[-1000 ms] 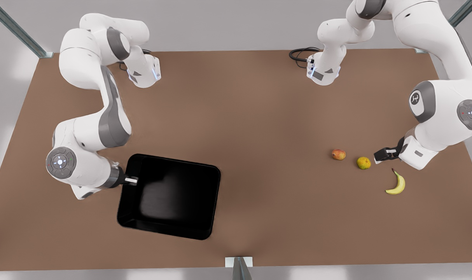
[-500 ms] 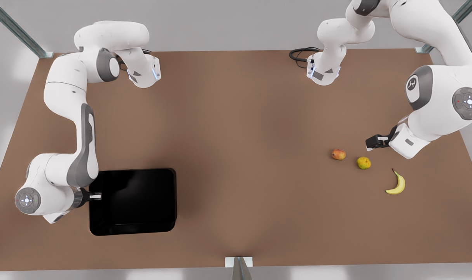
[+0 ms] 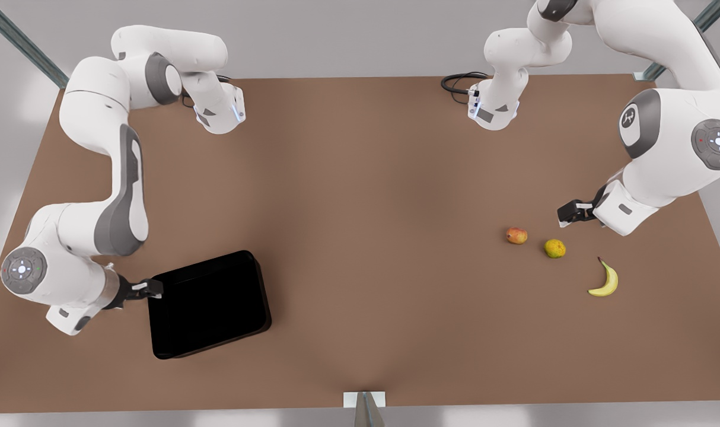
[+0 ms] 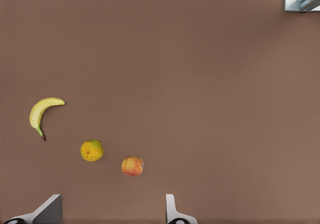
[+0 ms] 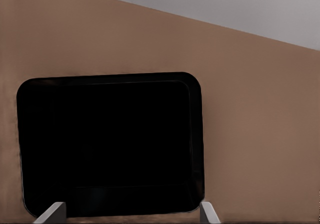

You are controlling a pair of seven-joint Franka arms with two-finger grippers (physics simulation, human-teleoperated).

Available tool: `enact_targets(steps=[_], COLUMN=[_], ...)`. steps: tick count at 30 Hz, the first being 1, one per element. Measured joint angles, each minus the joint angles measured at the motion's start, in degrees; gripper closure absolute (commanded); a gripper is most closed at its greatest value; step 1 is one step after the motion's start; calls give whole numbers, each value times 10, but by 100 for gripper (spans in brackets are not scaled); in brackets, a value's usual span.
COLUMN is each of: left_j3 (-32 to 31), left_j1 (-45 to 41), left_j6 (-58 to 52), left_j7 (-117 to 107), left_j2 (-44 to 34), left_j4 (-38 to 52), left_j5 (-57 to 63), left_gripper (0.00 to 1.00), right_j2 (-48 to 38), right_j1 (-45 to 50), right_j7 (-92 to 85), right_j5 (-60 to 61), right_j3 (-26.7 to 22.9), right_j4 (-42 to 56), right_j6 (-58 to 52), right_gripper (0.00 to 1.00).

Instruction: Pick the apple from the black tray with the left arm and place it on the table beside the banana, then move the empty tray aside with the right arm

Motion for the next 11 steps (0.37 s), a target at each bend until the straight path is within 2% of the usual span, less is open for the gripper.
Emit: enact_targets(steps=[4, 9, 11], left_j3=[-1, -3, -3], left_j1=[1, -7, -8], left_j6=[1, 5, 6], left_j7=[0, 1, 1], left_j2=[1, 2, 2], left_j4=[1, 2, 2], left_j5=[0, 0, 0], left_gripper=[0, 0, 0], right_j2=[-55, -176, -191], right_j1=[-5, -10, -11], right_j7=[-2, 3, 7], right_j5=[4, 13, 18], right_j3=[1, -1, -3], right_j4=[-28, -254, -286], right_j6=[-43, -27, -13], right_gripper=[5, 5, 5])
